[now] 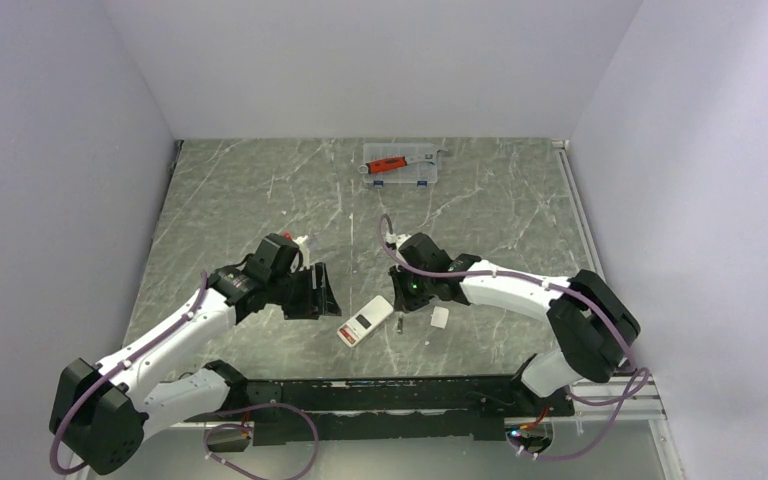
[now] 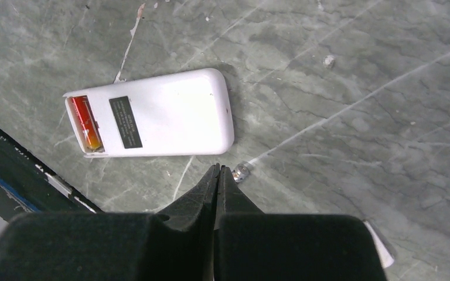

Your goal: Load the batteries into the remote control

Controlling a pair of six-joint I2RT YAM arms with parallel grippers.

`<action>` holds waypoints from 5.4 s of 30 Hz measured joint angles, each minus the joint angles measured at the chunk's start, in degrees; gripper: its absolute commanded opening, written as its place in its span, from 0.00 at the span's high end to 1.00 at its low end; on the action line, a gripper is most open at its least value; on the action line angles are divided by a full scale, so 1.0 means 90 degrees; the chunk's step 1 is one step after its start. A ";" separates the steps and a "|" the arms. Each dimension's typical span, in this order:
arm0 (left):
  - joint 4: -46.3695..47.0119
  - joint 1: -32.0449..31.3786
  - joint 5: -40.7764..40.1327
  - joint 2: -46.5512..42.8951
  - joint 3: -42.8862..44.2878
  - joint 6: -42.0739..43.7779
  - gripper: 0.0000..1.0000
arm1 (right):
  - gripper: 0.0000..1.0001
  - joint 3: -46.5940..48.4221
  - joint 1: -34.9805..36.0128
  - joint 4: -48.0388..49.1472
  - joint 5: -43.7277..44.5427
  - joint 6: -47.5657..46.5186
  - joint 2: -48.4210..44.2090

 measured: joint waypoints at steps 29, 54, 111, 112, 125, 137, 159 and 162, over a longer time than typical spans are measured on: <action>-0.0007 0.0000 -0.0044 -0.0053 0.0000 -0.0005 0.35 | 1.00 0.0199 0.0187 -0.0017 0.0432 0.0002 0.0746; 0.0010 0.0000 -0.0039 0.0027 0.0000 -0.0005 0.35 | 1.00 -0.0401 0.0335 -0.0194 0.0714 0.0226 0.0083; 0.0206 0.0000 0.0012 0.0056 -0.0192 -0.0034 0.35 | 0.65 -0.0342 0.1515 -0.0702 0.1547 0.1195 -0.0376; 0.0206 0.0000 0.0010 0.0056 -0.0192 -0.0034 0.35 | 0.66 -0.0318 0.1547 -0.0714 0.1588 0.1209 -0.0338; 0.0204 0.0000 0.0012 0.0056 -0.0192 -0.0032 0.35 | 0.70 -0.0058 0.1773 -0.0998 0.2057 0.1372 0.0058; 0.0206 0.0000 0.0070 0.0056 -0.0192 -0.0029 0.35 | 0.73 0.0049 0.1926 -0.1168 0.2193 0.1474 0.0296; 0.0393 0.0000 0.0097 0.0168 -0.0347 -0.0032 0.35 | 0.95 0.0158 0.2108 -0.1190 0.2480 0.1630 0.0437; 0.0491 0.0000 0.0097 0.0296 -0.0423 -0.0034 0.35 | 0.96 0.0158 0.2120 -0.1200 0.2480 0.1630 0.0432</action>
